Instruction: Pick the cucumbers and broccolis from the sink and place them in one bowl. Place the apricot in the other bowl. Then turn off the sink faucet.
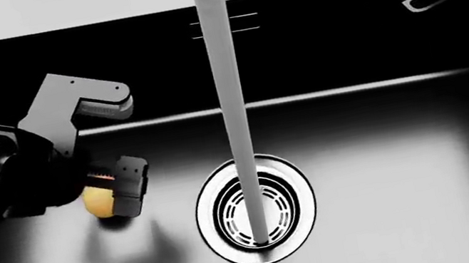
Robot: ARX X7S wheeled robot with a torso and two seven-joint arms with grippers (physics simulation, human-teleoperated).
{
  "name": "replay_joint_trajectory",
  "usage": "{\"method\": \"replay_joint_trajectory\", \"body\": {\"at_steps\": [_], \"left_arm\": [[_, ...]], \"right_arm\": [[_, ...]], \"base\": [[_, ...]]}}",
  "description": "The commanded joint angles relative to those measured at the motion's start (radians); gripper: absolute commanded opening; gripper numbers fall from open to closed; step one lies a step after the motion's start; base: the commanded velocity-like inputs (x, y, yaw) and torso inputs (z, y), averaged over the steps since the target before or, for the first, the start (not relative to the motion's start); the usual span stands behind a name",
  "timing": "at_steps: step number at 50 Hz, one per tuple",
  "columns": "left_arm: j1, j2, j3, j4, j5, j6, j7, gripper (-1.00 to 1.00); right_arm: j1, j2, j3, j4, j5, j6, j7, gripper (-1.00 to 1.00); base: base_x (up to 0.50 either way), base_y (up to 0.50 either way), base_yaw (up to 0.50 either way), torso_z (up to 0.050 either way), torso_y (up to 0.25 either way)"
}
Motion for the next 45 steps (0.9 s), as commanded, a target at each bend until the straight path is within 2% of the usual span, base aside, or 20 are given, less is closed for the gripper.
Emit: {"method": "replay_joint_trajectory", "body": {"at_steps": [1, 12, 22, 24, 29, 39, 40, 45], "left_arm": [[0.003, 0.021, -0.023, -0.005, 0.041, 0.031, 0.044, 1.00], [0.002, 0.021, -0.006, 0.007, 0.037, 0.020, 0.060, 1.00], [0.036, 0.021, -0.029, -0.011, 0.049, 0.008, 0.042, 1.00], [0.062, 0.021, -0.077, -0.012, 0.098, -0.008, 0.030, 1.00], [0.106, 0.021, -0.282, -0.012, 0.322, -0.047, 0.048, 1.00], [0.119, 0.021, -0.346, -0.011, 0.389, -0.063, 0.063, 1.00], [0.118, 0.021, -0.360, -0.011, 0.389, -0.052, 0.073, -1.00], [0.087, 0.021, -0.287, -0.008, 0.320, -0.023, 0.086, -1.00]], "right_arm": [[0.038, -0.037, 0.011, 0.013, 0.002, 0.002, -0.008, 1.00], [0.017, -0.025, 0.014, -0.002, -0.009, -0.003, -0.022, 1.00], [0.010, -0.033, 0.011, -0.005, -0.016, -0.011, -0.029, 1.00], [0.008, -0.033, 0.011, -0.007, -0.015, -0.013, -0.030, 1.00], [0.005, -0.034, 0.009, -0.007, -0.019, -0.015, -0.034, 1.00], [0.004, -0.027, 0.009, -0.011, -0.013, -0.020, -0.037, 1.00], [0.001, -0.025, 0.010, -0.012, -0.015, -0.022, -0.038, 1.00], [0.008, -0.030, 0.006, -0.007, -0.016, -0.021, -0.037, 1.00]], "base": [[0.00, 0.00, 0.00, 0.014, -0.244], [0.00, 0.00, 0.00, 0.014, -0.240], [0.00, 0.00, 0.00, 0.000, 0.000], [0.00, 0.00, 0.00, 0.000, 0.000], [0.00, 0.00, 0.00, 0.000, -0.005], [0.00, 0.00, 0.00, -0.005, -0.009], [0.00, 0.00, 0.00, -0.010, -0.010], [0.00, 0.00, 0.00, -0.002, -0.005]]}}
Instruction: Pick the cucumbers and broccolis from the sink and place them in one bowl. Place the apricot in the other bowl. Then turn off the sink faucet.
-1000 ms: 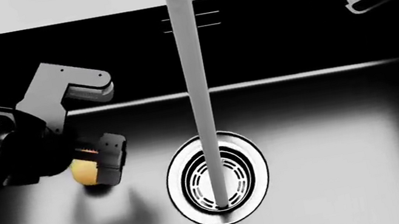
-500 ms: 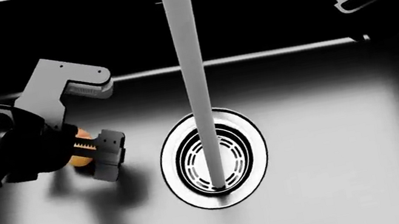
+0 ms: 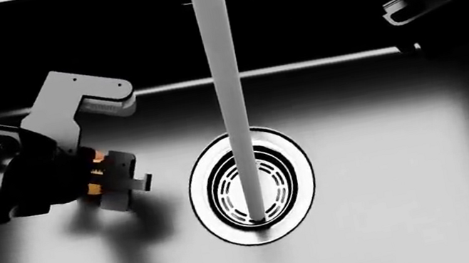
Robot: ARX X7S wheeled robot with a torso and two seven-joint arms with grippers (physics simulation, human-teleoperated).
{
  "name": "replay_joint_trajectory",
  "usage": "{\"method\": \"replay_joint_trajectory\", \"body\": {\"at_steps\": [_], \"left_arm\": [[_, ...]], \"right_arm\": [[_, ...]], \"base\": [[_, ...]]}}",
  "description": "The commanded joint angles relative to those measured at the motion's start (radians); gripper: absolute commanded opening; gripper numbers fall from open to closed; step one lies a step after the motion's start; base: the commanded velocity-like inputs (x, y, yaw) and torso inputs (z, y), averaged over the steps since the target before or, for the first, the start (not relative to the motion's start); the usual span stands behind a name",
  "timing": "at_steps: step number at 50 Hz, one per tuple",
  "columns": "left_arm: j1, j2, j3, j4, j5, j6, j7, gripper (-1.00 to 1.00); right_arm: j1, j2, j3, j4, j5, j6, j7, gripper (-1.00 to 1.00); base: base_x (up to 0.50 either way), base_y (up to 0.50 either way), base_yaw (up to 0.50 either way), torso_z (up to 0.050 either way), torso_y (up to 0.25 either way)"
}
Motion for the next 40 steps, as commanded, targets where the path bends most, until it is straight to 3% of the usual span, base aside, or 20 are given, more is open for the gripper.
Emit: {"method": "replay_joint_trajectory", "body": {"at_steps": [1, 8, 9, 12, 15, 21, 29, 40], "left_arm": [[0.050, 0.017, 0.049, -0.025, 0.002, 0.046, 0.081, -1.00], [0.004, 0.015, 0.122, 0.001, -0.050, 0.098, 0.096, -1.00], [0.006, -0.030, 0.102, 0.105, -0.072, 0.090, 0.051, -1.00], [0.062, -0.261, -0.008, 0.555, -0.211, 0.003, -0.232, -1.00], [0.114, -0.407, -0.090, 0.989, -0.342, -0.044, -0.398, -1.00], [0.135, -0.559, -0.201, 1.381, -0.532, -0.077, -0.630, -1.00], [0.122, -0.695, -0.309, 1.668, -0.729, -0.057, -0.822, -1.00], [0.055, -0.774, -0.370, 1.785, -0.888, -0.045, -0.926, -1.00]], "right_arm": [[0.006, -0.016, 0.021, 0.002, -0.016, -0.011, -0.024, 1.00], [0.011, -0.016, 0.017, -0.001, -0.008, -0.016, -0.016, 1.00], [0.009, -0.014, 0.017, -0.003, -0.008, -0.018, -0.016, 1.00], [0.003, -0.004, 0.022, -0.009, -0.008, -0.021, -0.020, 1.00], [-0.005, 0.010, 0.028, -0.019, -0.006, -0.028, -0.020, 1.00], [0.002, 0.019, 0.025, -0.026, 0.006, -0.031, -0.006, 1.00], [0.007, 0.042, 0.022, -0.046, 0.030, -0.033, 0.012, 1.00], [0.040, 0.048, 0.013, -0.051, 0.065, -0.027, 0.032, 1.00]], "base": [[0.00, 0.00, 0.00, 0.000, -0.011], [0.00, 0.00, 0.00, -0.003, -0.005], [0.00, 0.00, 0.00, 0.000, 0.000], [0.00, 0.00, 0.00, 0.000, 0.000], [0.00, 0.00, 0.00, -0.020, 0.165], [0.00, 0.00, 0.00, -0.031, 0.250], [-0.01, 0.00, 0.00, -0.031, 0.250], [-0.01, 0.00, 0.00, -0.030, 0.250]]}}
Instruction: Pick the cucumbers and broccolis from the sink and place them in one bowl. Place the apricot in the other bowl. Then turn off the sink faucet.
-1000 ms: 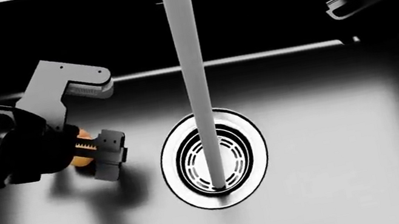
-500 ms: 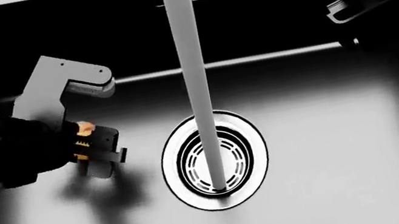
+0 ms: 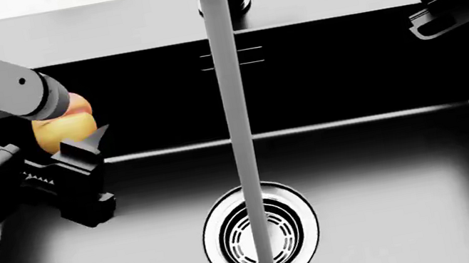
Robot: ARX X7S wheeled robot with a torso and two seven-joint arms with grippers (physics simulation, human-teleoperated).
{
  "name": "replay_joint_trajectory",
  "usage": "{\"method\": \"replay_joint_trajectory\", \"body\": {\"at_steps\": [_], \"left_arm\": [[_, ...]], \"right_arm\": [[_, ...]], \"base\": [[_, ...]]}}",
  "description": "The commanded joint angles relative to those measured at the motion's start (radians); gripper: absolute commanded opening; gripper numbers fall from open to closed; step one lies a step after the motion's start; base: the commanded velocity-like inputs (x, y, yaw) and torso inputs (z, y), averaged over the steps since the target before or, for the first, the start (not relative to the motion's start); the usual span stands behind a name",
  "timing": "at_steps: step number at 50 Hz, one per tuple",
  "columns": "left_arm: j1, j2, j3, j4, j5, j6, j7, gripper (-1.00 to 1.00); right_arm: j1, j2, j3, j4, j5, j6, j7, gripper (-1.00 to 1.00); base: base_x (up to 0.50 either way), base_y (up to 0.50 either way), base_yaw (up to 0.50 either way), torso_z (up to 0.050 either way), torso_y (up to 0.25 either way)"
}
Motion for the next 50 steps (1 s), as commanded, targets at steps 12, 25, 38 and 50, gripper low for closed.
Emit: {"method": "replay_joint_trajectory", "body": {"at_steps": [12, 25, 38, 50], "left_arm": [[-0.081, -0.151, -0.138, 0.256, -0.247, 0.022, -0.163, -1.00], [-0.071, -0.173, -0.153, 0.267, -0.255, 0.034, -0.149, -1.00], [-0.104, -0.182, -0.174, 0.249, -0.273, 0.042, -0.143, -1.00], [-0.114, -0.182, -0.176, 0.242, -0.284, 0.043, -0.143, -1.00]], "right_arm": [[0.090, -0.004, -0.001, -0.004, 0.071, 0.013, 0.038, 1.00], [0.093, -0.028, -0.015, 0.001, 0.053, 0.019, 0.037, 1.00], [0.163, -0.049, -0.057, 0.026, 0.074, 0.055, 0.077, 1.00], [0.184, -0.052, -0.066, 0.032, 0.087, 0.057, 0.084, 1.00]], "base": [[0.00, 0.00, 0.00, -0.030, 0.250], [0.00, 0.00, 0.00, -0.031, 0.250], [-0.04, 0.01, 0.00, -0.027, 0.225], [-0.50, 0.12, 0.00, 0.000, 0.000]]}}
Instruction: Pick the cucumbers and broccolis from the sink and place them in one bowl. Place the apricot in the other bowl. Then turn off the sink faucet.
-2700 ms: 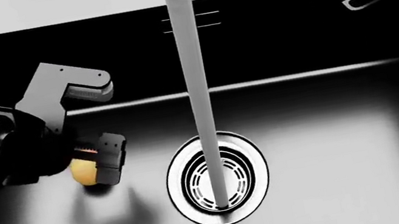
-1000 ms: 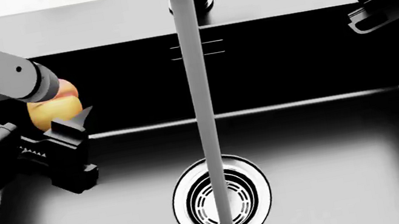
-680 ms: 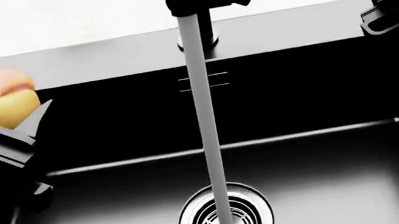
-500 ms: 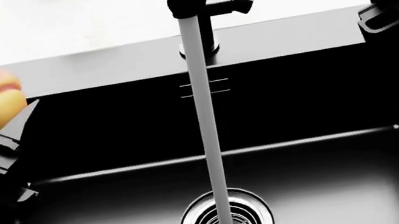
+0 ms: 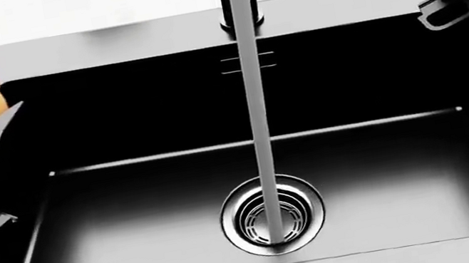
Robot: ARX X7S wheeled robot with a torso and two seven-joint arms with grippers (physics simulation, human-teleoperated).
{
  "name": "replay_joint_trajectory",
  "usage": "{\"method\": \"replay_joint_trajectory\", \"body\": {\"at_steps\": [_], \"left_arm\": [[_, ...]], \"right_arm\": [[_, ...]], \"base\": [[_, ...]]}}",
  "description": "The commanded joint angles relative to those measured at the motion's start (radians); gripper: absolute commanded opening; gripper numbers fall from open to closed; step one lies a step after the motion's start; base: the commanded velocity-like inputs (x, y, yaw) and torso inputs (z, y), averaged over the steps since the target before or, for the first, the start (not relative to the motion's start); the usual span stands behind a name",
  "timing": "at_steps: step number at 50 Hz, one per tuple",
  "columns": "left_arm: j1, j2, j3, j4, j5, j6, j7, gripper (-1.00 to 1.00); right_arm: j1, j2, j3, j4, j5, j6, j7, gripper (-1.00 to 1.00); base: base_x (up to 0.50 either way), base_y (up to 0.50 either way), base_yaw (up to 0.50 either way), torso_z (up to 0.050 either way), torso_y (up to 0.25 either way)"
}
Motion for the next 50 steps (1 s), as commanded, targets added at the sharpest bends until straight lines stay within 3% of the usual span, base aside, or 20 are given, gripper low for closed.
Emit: {"method": "replay_joint_trajectory", "body": {"at_steps": [1, 13, 50], "left_arm": [[-0.012, 0.016, -0.030, -0.019, -0.001, 0.023, 0.032, -1.00], [-0.011, 0.005, -0.033, -0.014, -0.009, 0.024, 0.035, -1.00], [-0.089, 0.012, -0.030, -0.005, -0.073, 0.012, -0.011, -1.00]], "right_arm": [[0.036, -0.033, 0.007, 0.019, -0.007, 0.010, -0.007, 1.00], [0.062, -0.048, 0.019, 0.040, -0.040, 0.021, -0.021, 1.00], [0.131, -0.068, -0.005, 0.084, -0.035, 0.038, -0.013, 1.00]], "base": [[-0.50, 0.10, 0.00, 0.000, 0.000], [-0.37, 0.00, 0.00, 0.000, 0.000], [0.00, -0.50, 0.00, 0.000, 0.000]]}}
